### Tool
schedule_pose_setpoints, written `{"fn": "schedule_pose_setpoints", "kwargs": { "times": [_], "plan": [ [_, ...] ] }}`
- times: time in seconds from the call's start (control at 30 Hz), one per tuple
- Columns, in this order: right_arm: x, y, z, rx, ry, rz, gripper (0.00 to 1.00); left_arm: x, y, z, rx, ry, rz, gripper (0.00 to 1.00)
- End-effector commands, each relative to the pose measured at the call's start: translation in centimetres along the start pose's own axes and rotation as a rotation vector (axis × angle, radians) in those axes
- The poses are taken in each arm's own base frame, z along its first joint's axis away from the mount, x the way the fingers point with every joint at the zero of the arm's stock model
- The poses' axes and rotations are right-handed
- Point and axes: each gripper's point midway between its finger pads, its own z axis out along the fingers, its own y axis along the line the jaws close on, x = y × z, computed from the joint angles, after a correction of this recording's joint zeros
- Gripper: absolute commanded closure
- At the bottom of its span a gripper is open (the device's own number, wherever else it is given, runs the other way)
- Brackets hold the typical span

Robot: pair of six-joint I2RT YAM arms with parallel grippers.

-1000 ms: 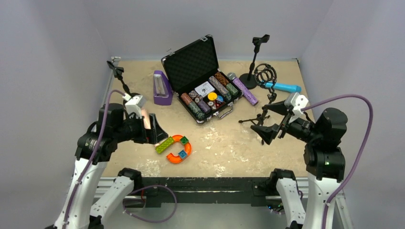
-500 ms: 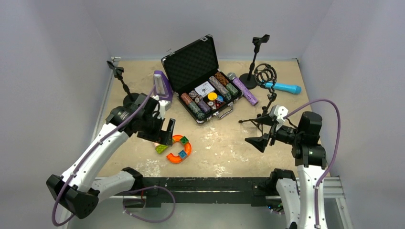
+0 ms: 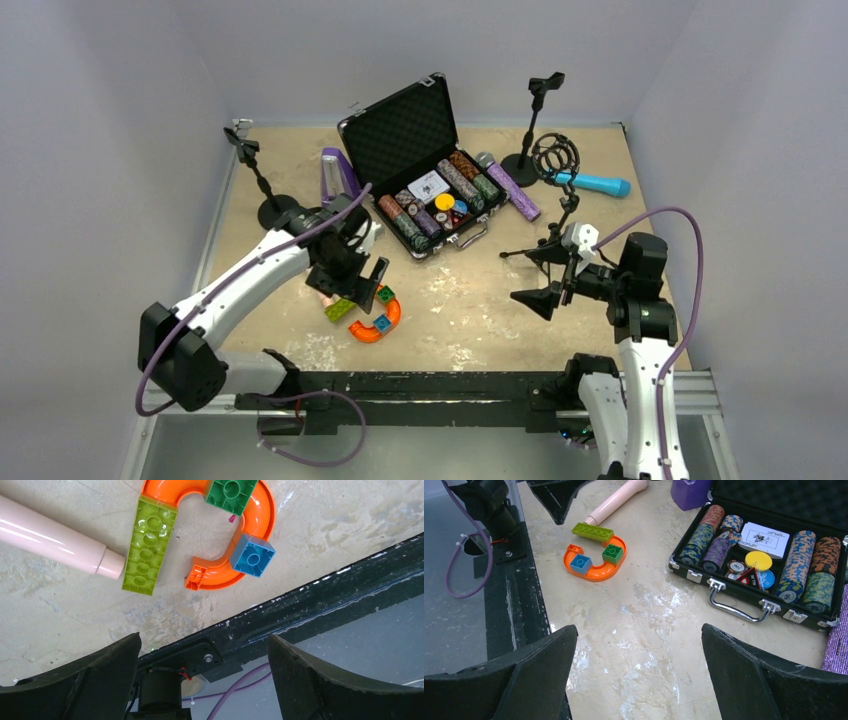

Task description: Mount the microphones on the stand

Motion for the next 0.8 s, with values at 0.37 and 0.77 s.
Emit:
{"fn": "schedule_pose_setpoints", "kwargs": {
  "times": [0.37,0.77],
  "plan": [
    [-0.4,0.5,0.0,-0.024,-0.018,-0.064,0.01,-7.8,6.9,1.0,-0.131,-0.37,-0.489,0.0],
    [0.0,-1.1,-0.2,0.067,0.013,-0.072,0.01,-6.0,13.9,2.5,-0.429,-0.427,-0.829,0.01]
  ]
}}
